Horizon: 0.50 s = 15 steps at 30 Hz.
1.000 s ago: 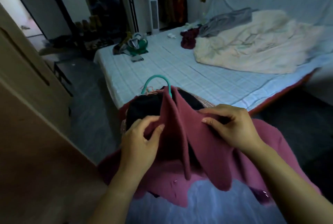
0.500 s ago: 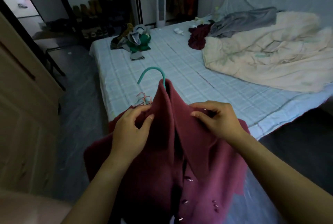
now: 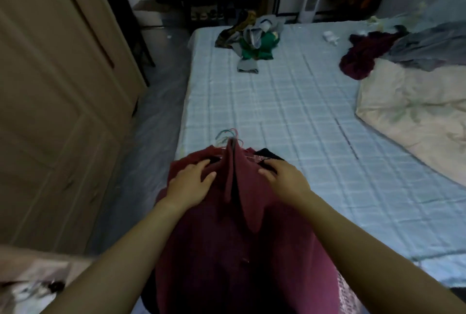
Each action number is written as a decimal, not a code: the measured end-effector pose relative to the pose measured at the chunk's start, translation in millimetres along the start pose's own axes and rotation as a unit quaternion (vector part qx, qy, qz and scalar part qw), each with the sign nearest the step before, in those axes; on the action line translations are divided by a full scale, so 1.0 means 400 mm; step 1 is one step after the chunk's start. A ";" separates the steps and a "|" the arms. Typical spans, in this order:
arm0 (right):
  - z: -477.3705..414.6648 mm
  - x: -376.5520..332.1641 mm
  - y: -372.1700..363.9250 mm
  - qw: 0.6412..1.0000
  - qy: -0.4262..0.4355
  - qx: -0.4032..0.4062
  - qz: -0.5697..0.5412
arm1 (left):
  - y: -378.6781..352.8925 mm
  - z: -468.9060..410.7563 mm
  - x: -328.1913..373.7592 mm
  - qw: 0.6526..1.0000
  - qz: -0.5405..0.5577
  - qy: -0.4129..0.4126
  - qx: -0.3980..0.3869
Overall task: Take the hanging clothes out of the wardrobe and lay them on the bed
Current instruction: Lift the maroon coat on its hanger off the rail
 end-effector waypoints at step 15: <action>0.137 -0.110 -0.185 0.933 0.275 -0.225 0.066 | -0.134 0.493 -0.018 0.953 0.058 0.251 0.158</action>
Point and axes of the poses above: each hand's wrist, its own z-axis away from the middle knuckle, its own y-axis out of the back of the hand, x = y × z, the point moved 3 cm from there along -z, towards the middle knuckle, and after that the axes turned 1 degree about z, right-handed, at the moved point
